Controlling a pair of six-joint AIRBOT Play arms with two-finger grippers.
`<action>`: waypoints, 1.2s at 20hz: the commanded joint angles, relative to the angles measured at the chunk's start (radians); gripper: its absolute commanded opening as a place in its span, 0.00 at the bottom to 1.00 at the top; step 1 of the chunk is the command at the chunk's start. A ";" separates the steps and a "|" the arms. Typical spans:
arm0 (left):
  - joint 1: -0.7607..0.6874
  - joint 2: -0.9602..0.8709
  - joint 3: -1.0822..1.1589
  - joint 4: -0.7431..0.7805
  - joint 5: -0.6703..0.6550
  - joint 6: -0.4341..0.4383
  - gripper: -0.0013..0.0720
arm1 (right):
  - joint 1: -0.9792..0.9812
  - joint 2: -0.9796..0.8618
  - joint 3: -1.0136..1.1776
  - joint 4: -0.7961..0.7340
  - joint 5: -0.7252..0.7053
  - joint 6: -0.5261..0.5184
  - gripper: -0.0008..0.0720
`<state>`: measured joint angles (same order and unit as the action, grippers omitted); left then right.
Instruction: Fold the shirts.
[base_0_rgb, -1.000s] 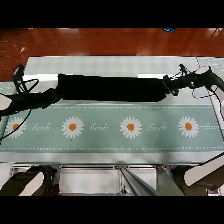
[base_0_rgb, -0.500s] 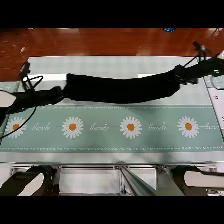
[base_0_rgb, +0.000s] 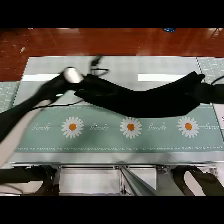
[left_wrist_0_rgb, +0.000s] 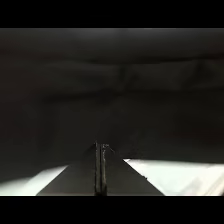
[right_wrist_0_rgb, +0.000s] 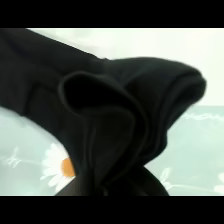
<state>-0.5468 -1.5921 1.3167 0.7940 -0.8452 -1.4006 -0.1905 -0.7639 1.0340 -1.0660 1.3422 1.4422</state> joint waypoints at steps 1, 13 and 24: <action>-0.163 -0.259 0.264 -0.053 -0.067 -0.036 0.04 | 0.001 0.115 -0.039 0.051 0.026 0.023 0.04; -0.172 -0.501 0.555 -0.143 -0.395 -0.078 0.04 | 0.001 0.098 -0.039 0.091 -0.004 0.040 0.04; 0.394 0.042 0.552 0.219 -0.576 -0.051 0.04 | 0.344 -0.352 0.087 0.256 -0.320 -0.026 0.04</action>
<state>-0.2687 -1.6890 1.8698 0.8711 -1.3712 -1.4548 0.0158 -0.9482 1.0519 -0.8345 1.1519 1.4284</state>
